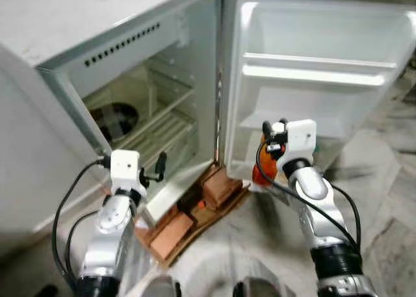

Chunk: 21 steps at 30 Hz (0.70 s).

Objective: Restocking fridge

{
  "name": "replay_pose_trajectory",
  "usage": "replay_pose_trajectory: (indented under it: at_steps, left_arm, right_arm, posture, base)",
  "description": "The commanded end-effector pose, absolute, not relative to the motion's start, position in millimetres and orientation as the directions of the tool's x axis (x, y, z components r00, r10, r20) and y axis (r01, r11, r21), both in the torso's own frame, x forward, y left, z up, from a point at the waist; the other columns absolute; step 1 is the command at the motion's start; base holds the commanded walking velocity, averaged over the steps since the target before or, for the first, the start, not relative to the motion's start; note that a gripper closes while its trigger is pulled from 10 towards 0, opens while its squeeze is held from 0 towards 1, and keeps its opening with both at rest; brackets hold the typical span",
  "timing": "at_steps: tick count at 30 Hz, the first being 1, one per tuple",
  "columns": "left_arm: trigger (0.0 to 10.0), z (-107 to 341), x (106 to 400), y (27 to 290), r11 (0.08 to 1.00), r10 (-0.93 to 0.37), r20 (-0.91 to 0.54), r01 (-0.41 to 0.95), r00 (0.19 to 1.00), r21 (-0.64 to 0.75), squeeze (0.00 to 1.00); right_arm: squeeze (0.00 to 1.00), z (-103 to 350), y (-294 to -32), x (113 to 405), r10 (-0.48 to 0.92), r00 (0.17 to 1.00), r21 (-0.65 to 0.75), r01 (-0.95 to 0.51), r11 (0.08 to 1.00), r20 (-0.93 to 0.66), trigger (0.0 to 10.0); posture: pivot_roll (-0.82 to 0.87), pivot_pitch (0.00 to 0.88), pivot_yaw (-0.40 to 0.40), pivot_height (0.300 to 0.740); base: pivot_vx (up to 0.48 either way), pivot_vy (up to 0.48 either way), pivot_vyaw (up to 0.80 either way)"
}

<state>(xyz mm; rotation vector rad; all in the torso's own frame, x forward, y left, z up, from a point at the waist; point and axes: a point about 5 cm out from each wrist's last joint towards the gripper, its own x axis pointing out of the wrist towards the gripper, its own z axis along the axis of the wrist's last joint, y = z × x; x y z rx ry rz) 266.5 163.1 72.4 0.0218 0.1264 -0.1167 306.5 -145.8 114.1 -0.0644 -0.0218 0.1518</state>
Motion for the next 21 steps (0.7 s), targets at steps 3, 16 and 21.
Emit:
replay_pose_trajectory:
  at_steps: [3, 16, 21]
  left_arm:
    - [10.0, 70.6, 263.7, 164.0, 0.992, -0.124, -0.133, 0.127, 0.983, 0.013, 0.0]
    - [10.0, 71.1, 263.2, 162.5, 0.99, -0.136, -0.129, 0.138, 0.982, 0.003, 0.0]
    - [10.0, 71.1, 263.2, 162.5, 0.99, -0.137, -0.126, 0.138, 0.983, -0.002, 0.0]
  right_arm:
    - [0.0, 120.1, -141.2, 308.6, 0.154, 0.987, -0.059, -0.151, 0.987, 0.048, 10.0]
    - [0.0, 118.4, -144.4, 310.2, 0.127, 0.991, -0.046, -0.126, 0.991, 0.032, 10.0]
    - [0.0, 118.2, -143.7, 309.8, 0.132, 0.991, -0.047, -0.131, 0.99, 0.032, 10.0]
  posture:
    - [0.03, 0.037, 0.024, 0.74]
    - [0.03, 0.038, 0.023, 0.74]
    - [0.03, 0.039, 0.023, 0.74]
  base:
    - [0.0, 0.0, 0.0]
    - [0.301, 0.0, -0.24]
    - [0.46, 0.0, 0.0]
